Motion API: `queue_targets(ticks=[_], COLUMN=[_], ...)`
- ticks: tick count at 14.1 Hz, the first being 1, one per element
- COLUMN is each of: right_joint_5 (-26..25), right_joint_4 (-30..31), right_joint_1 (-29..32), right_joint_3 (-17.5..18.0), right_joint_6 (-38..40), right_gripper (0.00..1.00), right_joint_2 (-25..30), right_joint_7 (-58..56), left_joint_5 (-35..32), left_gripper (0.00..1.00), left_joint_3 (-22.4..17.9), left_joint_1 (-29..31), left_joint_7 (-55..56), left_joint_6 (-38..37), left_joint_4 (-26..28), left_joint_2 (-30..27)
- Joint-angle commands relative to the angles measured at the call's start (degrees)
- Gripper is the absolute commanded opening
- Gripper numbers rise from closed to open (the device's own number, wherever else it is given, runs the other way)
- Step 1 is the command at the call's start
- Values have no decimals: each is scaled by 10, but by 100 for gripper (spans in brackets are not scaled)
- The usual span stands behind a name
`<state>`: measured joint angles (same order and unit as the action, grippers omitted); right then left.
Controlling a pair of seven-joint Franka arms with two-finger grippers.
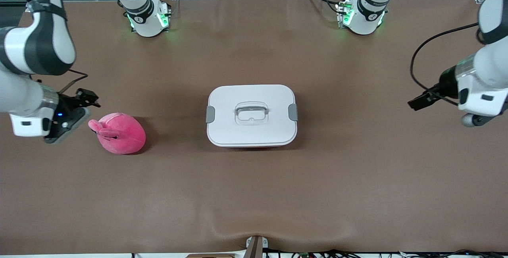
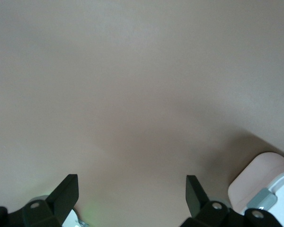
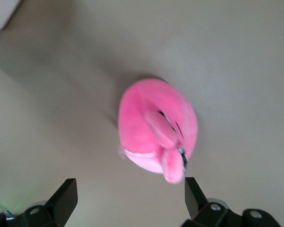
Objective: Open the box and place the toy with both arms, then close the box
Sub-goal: 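Reach the right gripper to the pink plush while the left gripper approaches the box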
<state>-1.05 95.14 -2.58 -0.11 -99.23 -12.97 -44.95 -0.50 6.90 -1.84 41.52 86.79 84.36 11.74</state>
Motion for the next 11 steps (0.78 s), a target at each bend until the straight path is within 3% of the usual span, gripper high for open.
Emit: queue_targets(ticks=[1,7,11], right_joint_5=[-18,-18,-18], right_joint_4=[21,50,161], right_joint_1=[-16,-10,-14], right_joint_3=[-2,-2,-3], right_joint_6=[-27,-74,-186], right_gripper=[100,100,100], right_joint_2=[10,20,54], right_joint_7=[-38,-320,-380], left_joint_5=[5,6,18], left_gripper=[100,100,100], left_joint_3=[-2,-1,-1], left_joint_1=[-26,-81,-112], left_joint_7=[63,202,301], left_joint_6=[14,64,97], left_joint_4=[-15,-15,-15], left_joint_2=[21,39,55])
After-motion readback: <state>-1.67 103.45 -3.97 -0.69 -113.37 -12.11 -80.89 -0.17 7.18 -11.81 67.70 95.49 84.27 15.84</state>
